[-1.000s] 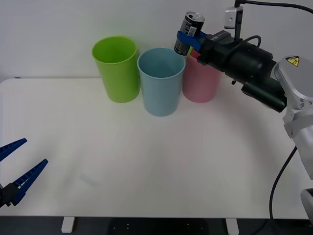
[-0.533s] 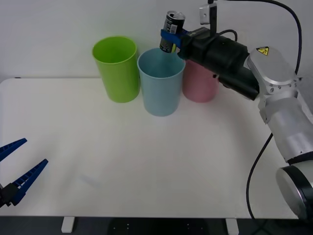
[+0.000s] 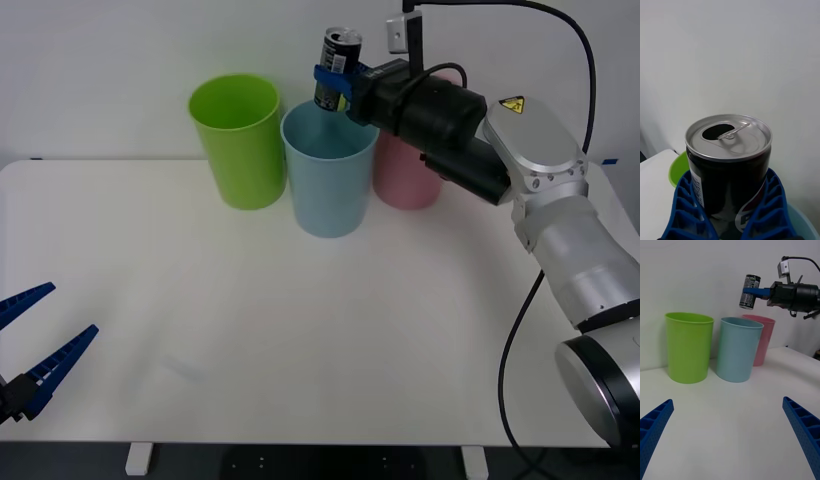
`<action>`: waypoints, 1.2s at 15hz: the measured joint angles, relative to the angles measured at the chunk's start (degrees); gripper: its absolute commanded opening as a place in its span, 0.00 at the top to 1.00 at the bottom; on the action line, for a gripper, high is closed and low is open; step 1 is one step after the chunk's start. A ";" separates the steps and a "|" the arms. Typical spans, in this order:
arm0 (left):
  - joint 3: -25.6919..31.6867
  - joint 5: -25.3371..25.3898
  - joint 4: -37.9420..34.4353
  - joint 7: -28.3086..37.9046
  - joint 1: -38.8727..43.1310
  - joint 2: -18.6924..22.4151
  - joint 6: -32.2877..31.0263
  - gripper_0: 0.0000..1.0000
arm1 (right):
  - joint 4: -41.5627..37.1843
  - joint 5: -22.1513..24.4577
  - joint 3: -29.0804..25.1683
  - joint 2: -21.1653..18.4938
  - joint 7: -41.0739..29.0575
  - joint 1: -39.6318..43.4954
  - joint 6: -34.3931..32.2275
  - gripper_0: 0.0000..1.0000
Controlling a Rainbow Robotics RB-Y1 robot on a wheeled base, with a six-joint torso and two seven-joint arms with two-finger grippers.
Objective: Grasp the object on the table and drop it into the matching bin: aluminum can to the light blue bin, PET bottle to the pink bin.
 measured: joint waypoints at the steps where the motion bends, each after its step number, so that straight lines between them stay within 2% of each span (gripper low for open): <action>1: 0.00 0.00 0.00 0.00 0.00 0.00 0.00 0.00 | 0.05 -0.03 -0.01 -0.02 0.14 0.00 0.00 0.17; 2: 0.00 0.00 0.00 0.00 0.00 0.00 0.00 0.00 | 0.05 -0.04 -0.05 -0.04 0.35 0.00 0.01 0.00; 14: 0.00 0.00 0.00 0.00 0.00 0.00 0.00 0.00 | -0.20 -3.64 -0.16 -1.09 1.44 0.72 -0.16 0.00; 18: 0.00 0.00 0.00 0.00 0.00 0.00 0.00 0.00 | -5.31 -4.37 -0.13 -3.15 1.64 5.03 -0.35 0.00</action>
